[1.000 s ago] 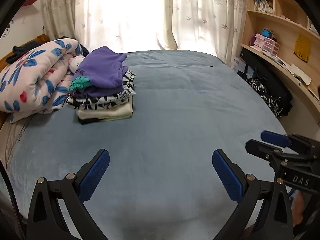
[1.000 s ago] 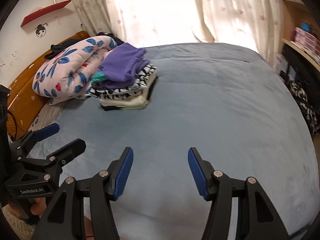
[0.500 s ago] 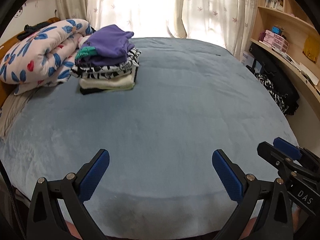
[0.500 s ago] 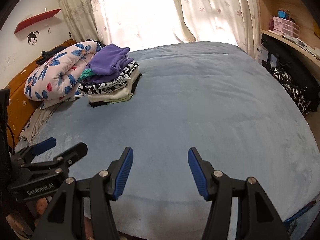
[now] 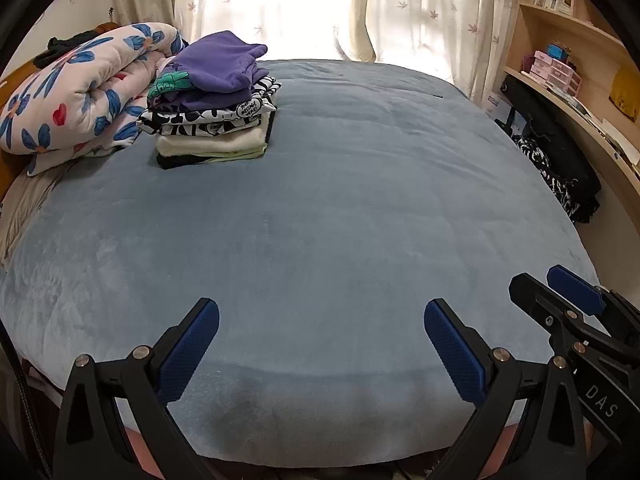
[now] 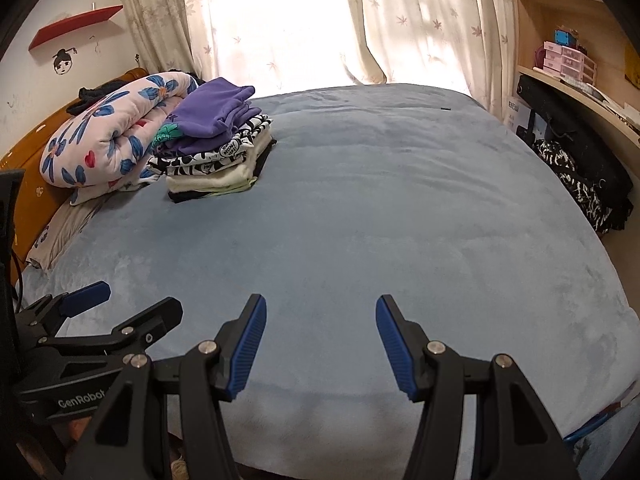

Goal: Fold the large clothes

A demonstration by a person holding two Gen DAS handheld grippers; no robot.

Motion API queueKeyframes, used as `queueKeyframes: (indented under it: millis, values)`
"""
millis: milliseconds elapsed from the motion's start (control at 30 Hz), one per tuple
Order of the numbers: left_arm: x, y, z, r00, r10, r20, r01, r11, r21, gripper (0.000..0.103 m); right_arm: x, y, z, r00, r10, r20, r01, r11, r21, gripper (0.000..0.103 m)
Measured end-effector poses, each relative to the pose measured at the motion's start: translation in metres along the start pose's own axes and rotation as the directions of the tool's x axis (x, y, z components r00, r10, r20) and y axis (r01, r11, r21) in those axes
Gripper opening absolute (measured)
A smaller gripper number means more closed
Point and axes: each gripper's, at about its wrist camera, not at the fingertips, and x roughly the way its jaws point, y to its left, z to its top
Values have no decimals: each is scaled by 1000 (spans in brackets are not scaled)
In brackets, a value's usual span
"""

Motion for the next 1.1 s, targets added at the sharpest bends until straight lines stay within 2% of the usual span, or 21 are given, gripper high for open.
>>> queueKeyframes:
  millis: [1100]
  values:
    - [1, 5, -7, 999, 48, -6, -48, 998, -27, 102, 4, 8, -8, 1000, -30, -8, 30, 1000, 0, 57]
